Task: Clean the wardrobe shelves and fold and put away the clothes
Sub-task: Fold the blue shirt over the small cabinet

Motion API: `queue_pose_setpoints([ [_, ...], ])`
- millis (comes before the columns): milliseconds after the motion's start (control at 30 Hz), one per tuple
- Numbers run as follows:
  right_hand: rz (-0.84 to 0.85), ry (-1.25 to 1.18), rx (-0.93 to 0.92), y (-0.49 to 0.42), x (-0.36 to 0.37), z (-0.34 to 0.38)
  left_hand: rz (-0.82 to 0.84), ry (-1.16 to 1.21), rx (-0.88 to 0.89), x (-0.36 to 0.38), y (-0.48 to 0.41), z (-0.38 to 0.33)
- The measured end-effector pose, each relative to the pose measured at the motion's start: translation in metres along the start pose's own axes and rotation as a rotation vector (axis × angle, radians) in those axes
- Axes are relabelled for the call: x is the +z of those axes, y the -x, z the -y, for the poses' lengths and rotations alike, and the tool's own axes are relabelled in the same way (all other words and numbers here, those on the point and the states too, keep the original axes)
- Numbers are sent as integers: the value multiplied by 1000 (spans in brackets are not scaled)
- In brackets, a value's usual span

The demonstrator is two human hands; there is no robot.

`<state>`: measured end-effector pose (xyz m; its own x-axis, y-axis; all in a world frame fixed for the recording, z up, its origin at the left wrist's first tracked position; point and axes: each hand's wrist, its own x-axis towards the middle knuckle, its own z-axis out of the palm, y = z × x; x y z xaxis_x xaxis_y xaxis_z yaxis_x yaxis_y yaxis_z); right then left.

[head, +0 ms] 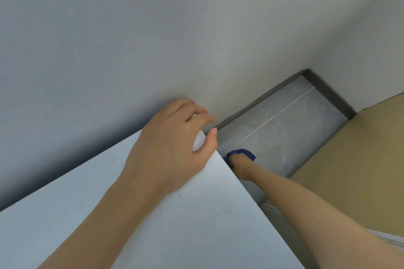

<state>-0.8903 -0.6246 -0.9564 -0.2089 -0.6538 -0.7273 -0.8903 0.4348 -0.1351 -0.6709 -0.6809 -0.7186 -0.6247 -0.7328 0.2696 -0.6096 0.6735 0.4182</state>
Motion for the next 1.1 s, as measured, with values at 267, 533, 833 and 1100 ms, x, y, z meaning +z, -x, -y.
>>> queue_pose_setpoints([
  [267,-566,-589,251,154,-140,54,287,182,-213,-71,26,-41],
  [533,-977,-773,-9,400,-285,109,353,208,-221,-260,18,-136],
  [833,-1202,-795,-557,716,-401,174,314,310,-161,-470,3,-250],
  [1100,-1230,-815,-767,879,-419,155,239,470,-212,-510,40,-316],
])
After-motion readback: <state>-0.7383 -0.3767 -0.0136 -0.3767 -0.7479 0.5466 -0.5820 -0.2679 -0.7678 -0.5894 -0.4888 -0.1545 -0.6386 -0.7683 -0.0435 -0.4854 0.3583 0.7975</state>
